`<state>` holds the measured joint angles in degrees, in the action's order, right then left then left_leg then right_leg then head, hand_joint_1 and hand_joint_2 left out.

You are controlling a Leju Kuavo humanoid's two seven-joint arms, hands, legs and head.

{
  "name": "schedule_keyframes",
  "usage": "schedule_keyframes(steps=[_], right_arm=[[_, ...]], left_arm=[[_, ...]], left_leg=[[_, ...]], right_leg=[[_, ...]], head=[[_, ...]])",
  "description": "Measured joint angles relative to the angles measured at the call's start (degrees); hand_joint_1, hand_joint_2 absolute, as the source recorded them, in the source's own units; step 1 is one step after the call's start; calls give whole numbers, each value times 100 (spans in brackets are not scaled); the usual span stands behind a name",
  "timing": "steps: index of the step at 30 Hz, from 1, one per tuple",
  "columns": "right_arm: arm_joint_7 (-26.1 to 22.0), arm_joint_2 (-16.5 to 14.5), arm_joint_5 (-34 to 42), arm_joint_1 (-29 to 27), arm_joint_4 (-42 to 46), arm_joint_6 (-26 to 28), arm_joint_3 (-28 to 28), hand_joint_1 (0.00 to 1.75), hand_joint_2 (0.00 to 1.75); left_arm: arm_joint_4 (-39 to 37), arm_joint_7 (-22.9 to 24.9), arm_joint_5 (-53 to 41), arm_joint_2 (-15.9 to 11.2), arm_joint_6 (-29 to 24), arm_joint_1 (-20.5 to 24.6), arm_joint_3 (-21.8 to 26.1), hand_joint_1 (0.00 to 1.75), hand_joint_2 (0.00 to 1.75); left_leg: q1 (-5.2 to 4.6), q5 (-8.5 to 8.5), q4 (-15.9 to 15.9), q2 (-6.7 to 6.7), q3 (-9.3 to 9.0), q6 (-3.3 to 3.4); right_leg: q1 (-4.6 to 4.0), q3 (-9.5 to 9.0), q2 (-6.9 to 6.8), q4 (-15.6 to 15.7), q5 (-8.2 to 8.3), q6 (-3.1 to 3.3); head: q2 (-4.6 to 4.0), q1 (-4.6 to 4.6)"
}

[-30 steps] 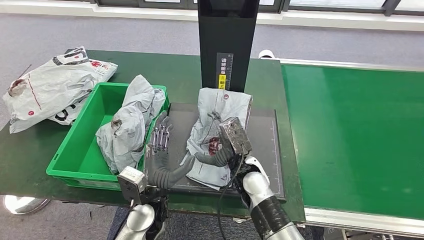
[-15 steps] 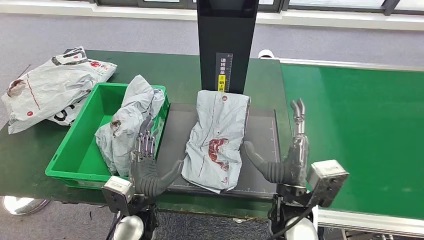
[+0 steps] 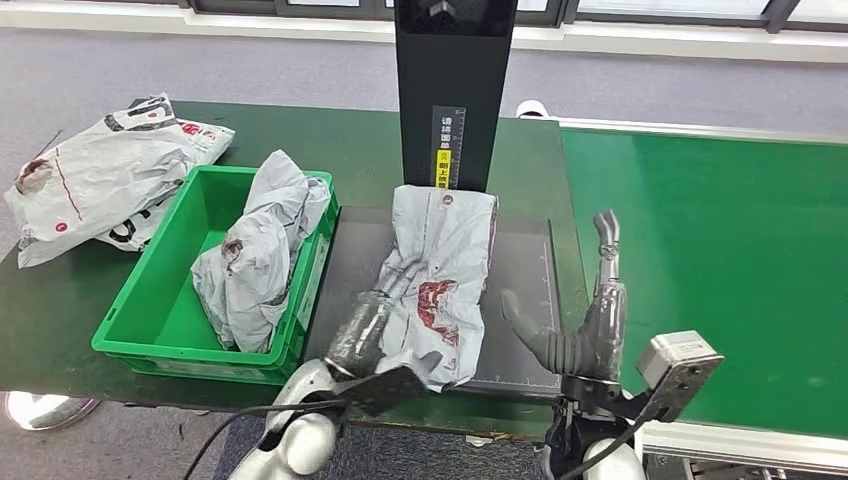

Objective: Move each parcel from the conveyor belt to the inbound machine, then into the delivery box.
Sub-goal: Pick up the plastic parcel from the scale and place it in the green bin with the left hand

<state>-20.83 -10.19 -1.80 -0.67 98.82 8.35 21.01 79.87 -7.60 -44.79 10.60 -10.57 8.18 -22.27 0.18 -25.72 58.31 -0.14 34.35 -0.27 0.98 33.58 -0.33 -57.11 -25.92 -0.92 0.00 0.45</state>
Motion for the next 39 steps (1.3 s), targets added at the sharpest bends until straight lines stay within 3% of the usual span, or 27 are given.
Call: schedule_keyframes(steps=[7, 12, 18, 19, 20, 22, 23, 24, 33, 39], right_arm=[[-43, -144, 66, 395, -558, -304, -88, 0, 175], [-38, -222, 72, 541, -807, -379, -246, 0, 175], [-41, -273, 72, 555, -917, -401, -391, 0, 175], [-43, -275, 72, 544, -919, -405, -409, 0, 175], [-46, -275, 71, 526, -920, -413, -426, 0, 175], [-55, -275, 71, 468, -920, -445, -447, 0, 175], [-60, -275, 71, 433, -920, -464, -455, 0, 175], [-63, -275, 72, 399, -920, -482, -459, 0, 175], [-66, -263, 74, 136, -894, -569, -512, 0, 175], [-58, -259, 38, -125, -713, -577, -562, 0, 175]], left_arm=[[-1700, 296, -1620, 72, 770, 1260, -365, 0, 175], [-3007, 293, -2030, 231, 1175, 2061, -643, 0, 175], [-4265, 346, -2179, 411, 1289, 2807, -869, 3, 175], [-4396, 359, -2185, 425, 1298, 2886, -886, 13, 175], [-4521, 369, -2187, 434, 1305, 2959, -900, 43, 175], [-4730, 379, -2191, 441, 1321, 3076, -921, 127, 175], [-4814, 381, -2193, 442, 1332, 3124, -929, 161, 175], [-4884, 382, -2198, 441, 1340, 3161, -934, 175, 175], [-5146, 449, -2225, 395, 1278, 3321, -940, 175, 175], [-5077, 715, -2219, 313, 781, 3323, -940, 175, 175]], left_leg=[[0, 10, 0, 3, -1, -8], [0, 11, 1, 2, 0, -9], [0, 10, 0, -9, -4, -8], [0, 10, 0, -9, -5, -8], [0, 10, 0, -8, -7, -8], [0, 10, 0, -7, -13, -8], [0, 10, 0, -7, -15, -8], [0, 10, 0, -7, -16, -8], [2, 21, -1, -4, -21, -12], [2, 19, -1, -3, -14, -13]], right_leg=[[-1, 2, 3, -3, 8, 2], [0, 1, 4, -4, 9, 1], [0, -9, -3, -3, 9, 1], [0, -10, -3, -3, 9, 1], [0, -12, -3, -3, 8, 0], [0, -16, -2, -2, 8, 0], [0, -18, -2, -2, 8, 0], [0, -19, -1, -2, 8, 1], [-2, -18, 2, -8, 15, 6], [-2, -10, 4, -9, 14, 7]], head=[[0, -1], [0, -1], [0, -1], [0, -1], [0, 0], [0, -1], [0, 0], [0, -1], [0, -1], [0, -1]])
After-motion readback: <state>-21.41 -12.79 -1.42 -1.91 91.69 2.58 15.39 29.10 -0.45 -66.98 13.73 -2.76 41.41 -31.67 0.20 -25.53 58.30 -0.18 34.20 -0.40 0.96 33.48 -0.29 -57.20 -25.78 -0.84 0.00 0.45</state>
